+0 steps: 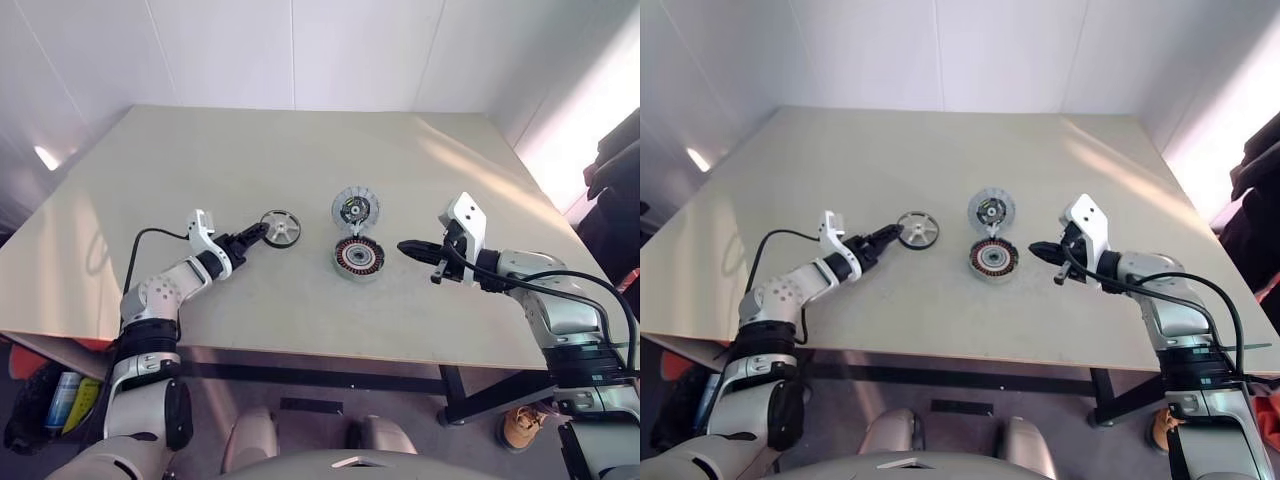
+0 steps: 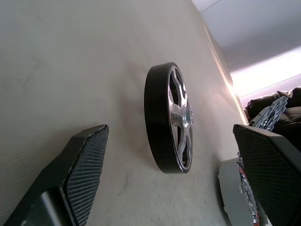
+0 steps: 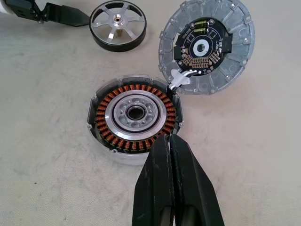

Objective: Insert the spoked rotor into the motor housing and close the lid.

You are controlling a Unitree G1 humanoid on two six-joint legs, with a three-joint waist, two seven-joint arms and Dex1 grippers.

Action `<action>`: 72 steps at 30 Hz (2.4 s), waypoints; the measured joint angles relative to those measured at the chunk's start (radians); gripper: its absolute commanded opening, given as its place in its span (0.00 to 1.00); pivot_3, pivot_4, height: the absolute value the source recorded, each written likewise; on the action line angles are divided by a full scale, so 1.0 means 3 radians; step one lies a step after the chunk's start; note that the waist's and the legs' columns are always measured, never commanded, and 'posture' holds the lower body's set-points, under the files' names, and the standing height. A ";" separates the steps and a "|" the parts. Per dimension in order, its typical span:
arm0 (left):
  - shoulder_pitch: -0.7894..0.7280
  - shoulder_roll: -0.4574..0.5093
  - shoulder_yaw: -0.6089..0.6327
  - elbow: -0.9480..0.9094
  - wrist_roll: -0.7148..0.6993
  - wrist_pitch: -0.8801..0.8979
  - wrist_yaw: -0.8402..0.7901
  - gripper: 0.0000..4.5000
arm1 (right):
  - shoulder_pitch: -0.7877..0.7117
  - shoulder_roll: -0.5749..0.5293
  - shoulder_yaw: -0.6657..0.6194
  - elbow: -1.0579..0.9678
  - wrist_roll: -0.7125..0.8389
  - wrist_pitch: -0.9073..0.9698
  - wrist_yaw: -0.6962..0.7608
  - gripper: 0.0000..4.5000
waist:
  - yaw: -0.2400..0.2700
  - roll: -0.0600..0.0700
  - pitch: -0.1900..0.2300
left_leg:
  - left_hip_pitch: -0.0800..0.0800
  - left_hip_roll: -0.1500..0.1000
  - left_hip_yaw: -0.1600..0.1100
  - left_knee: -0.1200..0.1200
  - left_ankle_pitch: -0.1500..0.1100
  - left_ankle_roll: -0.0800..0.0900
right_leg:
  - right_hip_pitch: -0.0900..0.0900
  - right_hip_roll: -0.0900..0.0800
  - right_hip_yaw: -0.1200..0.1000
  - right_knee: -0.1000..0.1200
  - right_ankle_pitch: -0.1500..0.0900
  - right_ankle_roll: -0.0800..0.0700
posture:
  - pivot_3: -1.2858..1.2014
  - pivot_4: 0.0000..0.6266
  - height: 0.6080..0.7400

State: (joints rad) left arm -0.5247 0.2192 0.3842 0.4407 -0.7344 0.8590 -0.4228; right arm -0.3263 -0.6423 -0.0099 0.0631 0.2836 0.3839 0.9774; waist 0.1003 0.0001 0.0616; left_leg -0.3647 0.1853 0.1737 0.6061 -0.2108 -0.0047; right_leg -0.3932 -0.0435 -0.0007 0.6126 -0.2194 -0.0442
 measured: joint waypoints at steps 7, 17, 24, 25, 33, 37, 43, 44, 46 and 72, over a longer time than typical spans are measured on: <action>-0.0251 -0.0021 -0.0083 0.0404 0.0169 -0.0167 -0.0122 1.00 | -0.0025 0.0065 0.0009 0.0000 -0.0009 -0.0007 -0.0055 0.01 | 0.0019 0.0001 0.0000 | 0.0002 -0.0015 -0.0009 -0.0002 0.0004 0.0011 | 0.0012 -0.0018 -0.0015 -0.0003 0.0000 0.0001 | 0.52 0.00 1.00; -0.0445 -0.0058 -0.0183 0.0783 0.0404 -0.0364 -0.0292 0.78 | -0.0077 0.0135 0.0010 0.0001 -0.0020 -0.0017 -0.0131 0.00 | 0.0022 0.0003 0.0000 | 0.0006 -0.0016 0.0000 -0.0008 0.0019 0.0018 | 0.0050 -0.0062 -0.0061 -0.0019 -0.0004 0.0011 | 0.52 0.00 1.00; -0.0431 -0.0091 -0.0188 0.0847 0.0430 -0.0350 -0.0356 0.43 | -0.0079 0.0147 0.0011 0.0001 -0.0020 -0.0018 -0.0143 0.00 | 0.0023 0.0003 0.0000 | -0.0015 -0.0017 -0.0001 -0.0016 0.0017 0.0026 | 0.0033 -0.0066 -0.0072 -0.0022 -0.0010 0.0019 | 0.52 0.00 1.00; -0.0431 -0.0093 -0.0188 0.0843 0.0429 -0.0349 -0.0373 0.43 | -0.0081 0.0147 0.0011 0.0002 -0.0021 -0.0018 -0.0143 0.00 | 0.0023 0.0003 0.0000 | -0.0017 -0.0017 -0.0001 -0.0017 0.0018 0.0026 | 0.0031 -0.0066 -0.0073 -0.0022 -0.0011 0.0018 | 0.52 0.00 1.00; -0.0311 -0.0130 -0.0196 0.0656 0.0402 -0.0243 -0.0483 0.43 | -0.0127 0.0154 0.0015 0.0005 -0.0028 -0.0027 -0.0142 0.00 | 0.0018 0.0003 0.0000 | -0.0017 -0.0017 0.0000 -0.0023 0.0016 0.0031 | 0.0028 -0.0066 -0.0074 -0.0022 -0.0014 0.0017 | 0.52 0.00 1.00; -0.0300 -0.0155 -0.0200 0.0628 0.0401 -0.0217 -0.0484 0.43 | -0.0139 0.0162 0.0015 0.0007 -0.0032 -0.0033 -0.0144 0.00 | 0.0007 0.0003 0.0000 | -0.0016 -0.0016 0.0000 -0.0023 0.0017 0.0030 | 0.0029 -0.0066 -0.0074 -0.0022 -0.0014 0.0017 | 0.52 0.00 1.00; -0.0300 -0.0158 -0.0197 0.0632 0.0403 -0.0235 -0.0480 0.35 | -0.0143 0.0178 0.0015 0.0009 -0.0036 -0.0047 -0.0166 0.00 | -0.0001 0.0003 0.0000 | -0.0016 -0.0016 0.0000 -0.0025 0.0018 0.0030 | 0.0028 -0.0066 -0.0074 -0.0022 -0.0014 0.0017 | 0.52 0.00 1.00; -0.0300 -0.0158 -0.0196 0.0636 0.0405 -0.0239 -0.0477 0.30 | -0.0144 0.0181 0.0015 0.0009 -0.0036 -0.0050 -0.0173 0.00 | -0.0001 0.0003 0.0000 | -0.0016 -0.0016 0.0000 -0.0025 0.0018 0.0030 | 0.0028 -0.0065 -0.0074 -0.0022 -0.0014 0.0017 | 0.52 0.00 1.00; -0.0302 -0.0168 -0.0182 0.0649 0.0380 -0.0246 -0.0506 0.17 | -0.0146 0.0183 0.0015 0.0012 -0.0036 -0.0056 -0.0188 0.00 | -0.0001 0.0003 0.0001 | -0.0016 -0.0016 0.0000 -0.0025 0.0018 0.0030 | 0.0028 -0.0065 -0.0074 -0.0022 -0.0014 0.0017 | 0.52 0.00 1.00; -0.0028 -0.0270 0.0289 -0.0270 -0.0702 0.0925 -0.0395 0.17 | -0.0165 -0.0013 0.0002 0.0300 -0.0158 -0.0154 -0.0180 0.00 | -0.0002 0.0003 0.0003 | -0.0018 -0.0017 0.0003 -0.0030 0.0020 0.0030 | 0.0024 -0.0066 -0.0074 -0.0022 -0.0016 0.0015 | 0.52 0.00 1.00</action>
State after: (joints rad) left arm -0.5330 0.1383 0.4709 0.3596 -0.9450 1.1364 -0.5414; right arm -0.3757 -0.6463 -0.0092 0.1531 0.2361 0.3377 0.9234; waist 0.0996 0.0009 0.0623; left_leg -0.3702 0.1802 0.1746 0.5972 -0.2047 0.0043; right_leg -0.3859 -0.0633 -0.0228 0.6059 -0.2240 -0.0398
